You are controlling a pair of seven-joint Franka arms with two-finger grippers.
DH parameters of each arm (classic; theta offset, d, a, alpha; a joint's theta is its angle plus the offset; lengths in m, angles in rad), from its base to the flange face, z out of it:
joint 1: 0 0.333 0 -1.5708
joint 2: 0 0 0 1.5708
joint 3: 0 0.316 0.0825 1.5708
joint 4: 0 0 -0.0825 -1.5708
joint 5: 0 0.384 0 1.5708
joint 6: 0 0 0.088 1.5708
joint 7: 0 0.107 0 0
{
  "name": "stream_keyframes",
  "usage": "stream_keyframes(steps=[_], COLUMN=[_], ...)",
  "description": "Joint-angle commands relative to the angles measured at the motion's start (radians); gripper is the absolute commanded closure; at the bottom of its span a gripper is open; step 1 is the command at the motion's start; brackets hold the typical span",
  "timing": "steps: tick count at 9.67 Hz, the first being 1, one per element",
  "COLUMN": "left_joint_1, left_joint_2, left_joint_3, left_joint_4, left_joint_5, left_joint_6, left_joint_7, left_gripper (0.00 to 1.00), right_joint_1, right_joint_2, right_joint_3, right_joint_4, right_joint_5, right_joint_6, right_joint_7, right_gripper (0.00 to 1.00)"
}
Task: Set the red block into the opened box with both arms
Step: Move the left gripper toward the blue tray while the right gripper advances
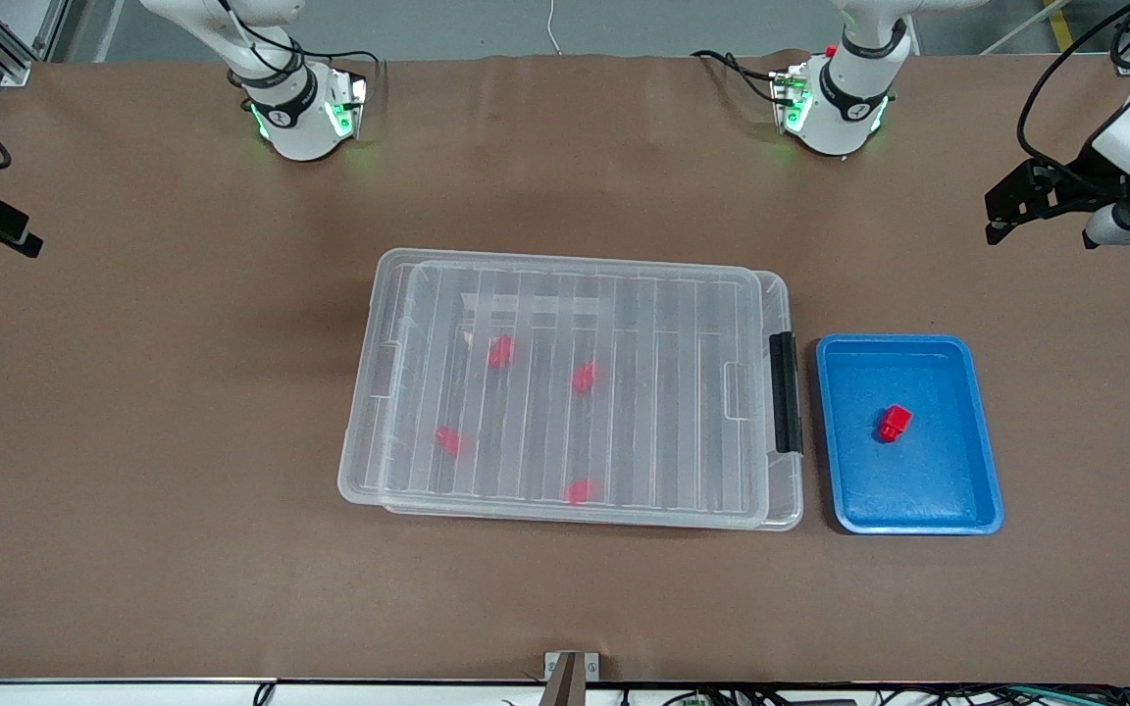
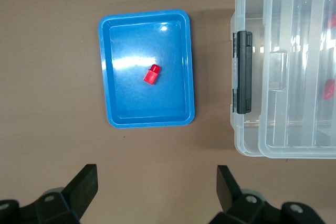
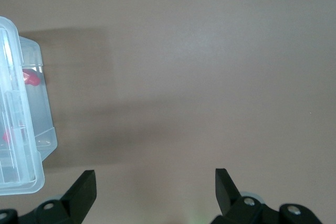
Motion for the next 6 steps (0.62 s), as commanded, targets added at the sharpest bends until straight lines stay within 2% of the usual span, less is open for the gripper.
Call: stream_keyframes(steps=[1,4,6], left_joint_1=[0.004,0.013,0.052], left_joint_2=[0.011,0.078,0.157], left_joint_3=[0.001,0.011,0.011], left_joint_4=[-0.003,0.055,0.041], left_joint_5=[0.002,0.005,0.005], left_joint_6=[-0.016,-0.016,0.01], left_joint_7=[0.006,0.007,0.014], left_gripper=[0.0,0.0,0.0], right_joint_1=[0.005,0.01,0.103], right_joint_2=[-0.026,-0.021,0.009], right_joint_3=[-0.001,0.005,0.053], right_joint_4=[-0.025,-0.022,-0.018], right_joint_5=[-0.02,-0.009,-0.006], right_joint_6=[0.002,0.002,0.014], right_joint_7=[-0.004,-0.006,-0.012], right_gripper=[0.0,0.0,0.0])
